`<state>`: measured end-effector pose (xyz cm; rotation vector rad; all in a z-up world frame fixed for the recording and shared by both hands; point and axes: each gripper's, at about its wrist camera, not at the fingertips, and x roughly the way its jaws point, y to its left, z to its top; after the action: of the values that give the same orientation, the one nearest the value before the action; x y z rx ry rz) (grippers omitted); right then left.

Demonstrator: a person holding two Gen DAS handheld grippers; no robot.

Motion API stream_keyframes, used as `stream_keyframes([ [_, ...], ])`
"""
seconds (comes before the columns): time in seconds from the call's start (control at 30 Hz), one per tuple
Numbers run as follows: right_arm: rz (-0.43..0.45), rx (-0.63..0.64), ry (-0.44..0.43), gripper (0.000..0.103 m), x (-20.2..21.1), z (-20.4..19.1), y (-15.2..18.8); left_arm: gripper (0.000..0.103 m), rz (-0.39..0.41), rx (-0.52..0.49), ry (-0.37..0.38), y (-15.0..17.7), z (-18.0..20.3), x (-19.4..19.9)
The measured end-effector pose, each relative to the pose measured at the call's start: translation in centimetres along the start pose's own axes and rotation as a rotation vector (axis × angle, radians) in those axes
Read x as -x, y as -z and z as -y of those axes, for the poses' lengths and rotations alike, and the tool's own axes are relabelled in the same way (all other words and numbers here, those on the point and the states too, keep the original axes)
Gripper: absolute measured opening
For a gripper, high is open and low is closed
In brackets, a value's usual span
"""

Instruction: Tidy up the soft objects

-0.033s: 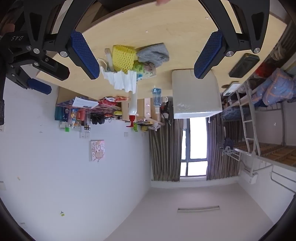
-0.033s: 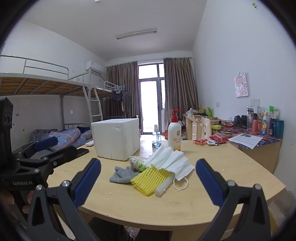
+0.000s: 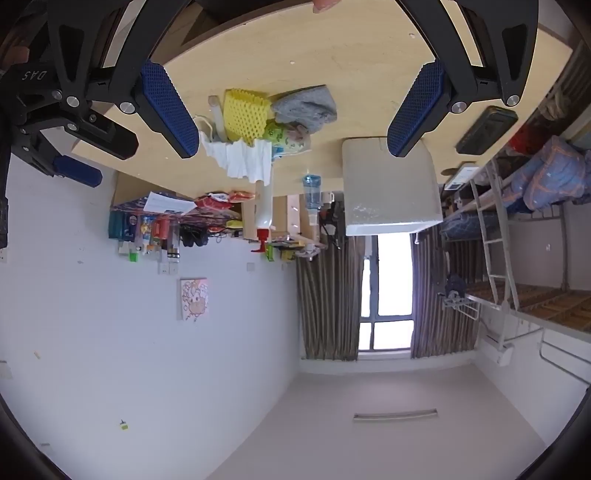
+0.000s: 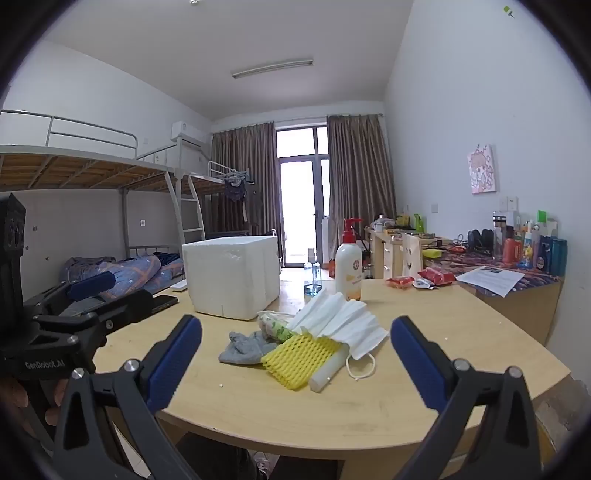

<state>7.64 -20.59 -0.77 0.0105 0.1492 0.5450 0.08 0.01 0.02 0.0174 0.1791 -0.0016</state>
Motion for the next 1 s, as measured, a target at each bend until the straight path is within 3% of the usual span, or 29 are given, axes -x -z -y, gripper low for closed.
stream_keyframes([
  [0.33, -0.003, 0.006, 0.002, 0.103, 0.0, 0.0, 0.0, 0.102, 0.011, 0.031, -0.002, -1.0, -1.1, -0.4],
  [1.0, 0.015, 0.007, 0.004, 0.103, 0.1, 0.2, 0.0, 0.102, 0.088, 0.025, -0.045, 0.1, -0.2, 0.4],
])
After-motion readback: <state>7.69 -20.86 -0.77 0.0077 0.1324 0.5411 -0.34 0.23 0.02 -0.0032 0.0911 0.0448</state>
